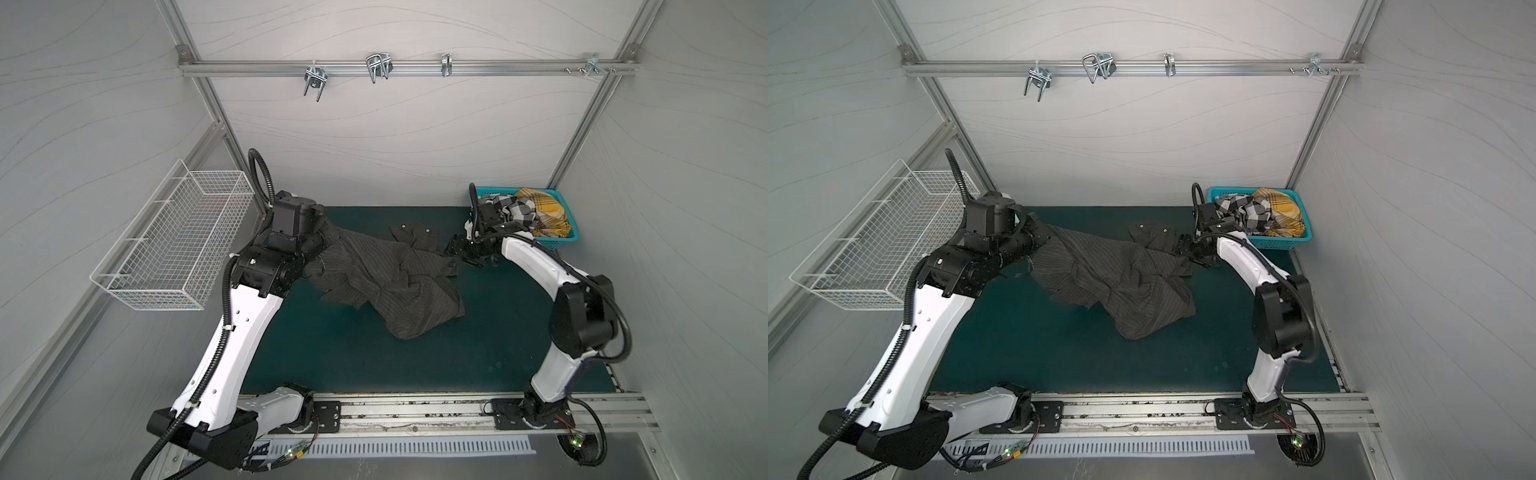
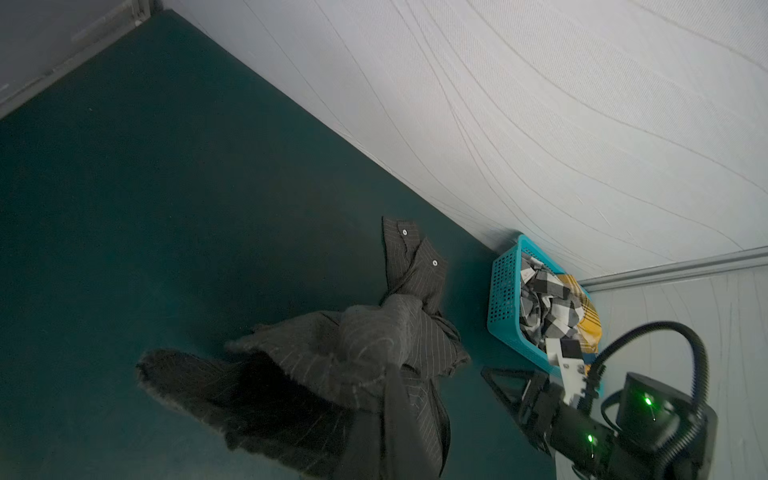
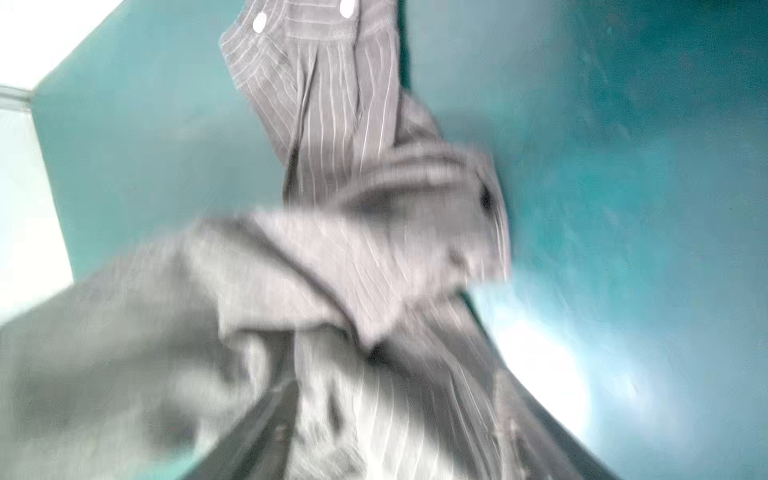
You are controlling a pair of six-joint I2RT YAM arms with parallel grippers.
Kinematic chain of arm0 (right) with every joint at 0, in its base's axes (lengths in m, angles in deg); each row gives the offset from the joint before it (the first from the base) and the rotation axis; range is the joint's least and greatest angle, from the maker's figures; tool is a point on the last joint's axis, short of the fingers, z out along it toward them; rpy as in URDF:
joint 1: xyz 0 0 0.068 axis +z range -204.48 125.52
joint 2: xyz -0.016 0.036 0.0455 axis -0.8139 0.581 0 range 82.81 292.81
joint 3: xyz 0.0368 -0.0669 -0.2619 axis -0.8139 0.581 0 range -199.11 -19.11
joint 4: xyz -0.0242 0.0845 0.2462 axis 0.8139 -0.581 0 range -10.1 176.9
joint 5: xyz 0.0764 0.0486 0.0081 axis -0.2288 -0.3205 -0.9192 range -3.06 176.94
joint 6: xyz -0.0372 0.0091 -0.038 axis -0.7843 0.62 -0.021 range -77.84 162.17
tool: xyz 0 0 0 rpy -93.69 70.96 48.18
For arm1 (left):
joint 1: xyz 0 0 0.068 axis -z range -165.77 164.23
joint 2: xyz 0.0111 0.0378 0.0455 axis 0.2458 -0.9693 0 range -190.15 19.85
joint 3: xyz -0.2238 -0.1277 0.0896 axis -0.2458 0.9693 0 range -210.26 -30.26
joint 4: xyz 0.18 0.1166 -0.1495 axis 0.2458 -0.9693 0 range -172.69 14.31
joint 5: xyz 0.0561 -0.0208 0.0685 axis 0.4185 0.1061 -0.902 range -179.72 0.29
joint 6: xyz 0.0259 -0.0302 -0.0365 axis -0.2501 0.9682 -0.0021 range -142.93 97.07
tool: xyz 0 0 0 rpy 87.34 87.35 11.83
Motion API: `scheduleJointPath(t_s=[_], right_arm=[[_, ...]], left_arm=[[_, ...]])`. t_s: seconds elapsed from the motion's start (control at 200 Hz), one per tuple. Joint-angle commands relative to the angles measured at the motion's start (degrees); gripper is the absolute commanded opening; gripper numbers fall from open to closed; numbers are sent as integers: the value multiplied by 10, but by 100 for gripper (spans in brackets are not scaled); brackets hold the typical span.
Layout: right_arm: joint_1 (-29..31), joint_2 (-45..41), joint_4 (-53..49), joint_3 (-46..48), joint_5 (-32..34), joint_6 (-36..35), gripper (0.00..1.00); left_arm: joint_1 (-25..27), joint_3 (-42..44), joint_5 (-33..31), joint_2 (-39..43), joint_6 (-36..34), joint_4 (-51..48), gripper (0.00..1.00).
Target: Fold and stack the long sleeve shirts
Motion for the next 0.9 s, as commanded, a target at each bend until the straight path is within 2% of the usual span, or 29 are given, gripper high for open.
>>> scheduleJointPath(t_s=[0.0,0.05,0.145,0.27,0.375,0.47,0.575,0.635,0.705,0.785,0.85,0.89], right_arm=[[147,-95,-41,95,68,5,86],[208,-110,-36,132,90,45,88],[285,-101,-2,177,81,120,89],[344,-29,4,140,85,142,90],[371,58,-58,58,148,154,91],[370,99,-56,32,166,158,90],[356,133,-52,10,171,161,83],[345,145,-57,0,179,159,74],[325,148,-63,0,194,152,40],[293,118,-76,12,221,139,11],[256,61,-86,25,261,116,0],[223,21,-100,28,290,100,0]], left_arm=[[-6,-11,42,4,26,79,0],[-7,-15,64,1,37,105,0],[-7,-26,106,-5,66,160,0],[-7,-56,141,-16,100,205,0],[-6,-88,156,-24,109,206,0],[-7,-95,154,-20,108,206,0],[-6,-93,145,-14,99,198,0],[-7,-90,141,-12,95,193,0],[-7,-88,133,-12,89,187,0],[-7,-95,105,-13,75,165,0],[-7,-110,80,-20,53,147,0],[-7,-124,64,-25,41,134,0]])
